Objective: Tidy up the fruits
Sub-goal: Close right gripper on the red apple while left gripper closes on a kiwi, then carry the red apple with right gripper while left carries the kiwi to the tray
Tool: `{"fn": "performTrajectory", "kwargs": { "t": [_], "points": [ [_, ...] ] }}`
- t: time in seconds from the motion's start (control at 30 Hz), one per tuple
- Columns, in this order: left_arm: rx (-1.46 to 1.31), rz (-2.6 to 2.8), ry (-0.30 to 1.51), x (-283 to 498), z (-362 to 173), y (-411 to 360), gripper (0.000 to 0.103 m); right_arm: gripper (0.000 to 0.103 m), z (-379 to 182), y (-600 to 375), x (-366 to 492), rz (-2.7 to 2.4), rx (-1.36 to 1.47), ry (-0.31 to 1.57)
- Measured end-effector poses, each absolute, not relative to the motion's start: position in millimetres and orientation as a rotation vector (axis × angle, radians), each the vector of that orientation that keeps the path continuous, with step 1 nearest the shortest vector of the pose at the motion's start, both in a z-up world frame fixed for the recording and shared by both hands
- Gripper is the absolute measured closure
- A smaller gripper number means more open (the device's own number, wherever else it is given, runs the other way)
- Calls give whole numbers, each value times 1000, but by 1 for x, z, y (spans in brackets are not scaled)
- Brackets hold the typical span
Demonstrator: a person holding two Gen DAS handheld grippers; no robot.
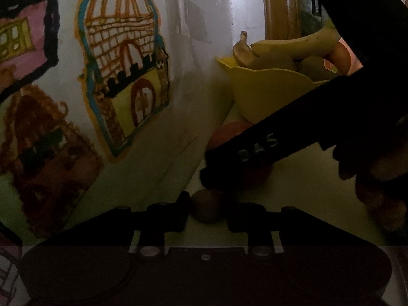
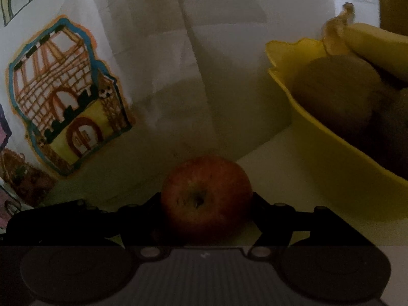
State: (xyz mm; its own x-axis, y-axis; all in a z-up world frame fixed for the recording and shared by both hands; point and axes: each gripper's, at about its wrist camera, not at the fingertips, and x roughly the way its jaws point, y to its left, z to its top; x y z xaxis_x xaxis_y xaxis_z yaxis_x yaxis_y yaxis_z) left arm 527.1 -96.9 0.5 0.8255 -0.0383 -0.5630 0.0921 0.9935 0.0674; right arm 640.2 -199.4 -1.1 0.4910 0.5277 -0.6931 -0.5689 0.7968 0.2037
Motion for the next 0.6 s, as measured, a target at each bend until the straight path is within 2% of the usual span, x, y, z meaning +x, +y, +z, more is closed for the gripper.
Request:
{"fn": "performTrajectory", "kwargs": {
  "t": [0.6],
  "points": [
    [62, -85, 622, 482, 6, -86, 73, 28, 6, -228, 603, 519, -50, 900]
  ]
}}
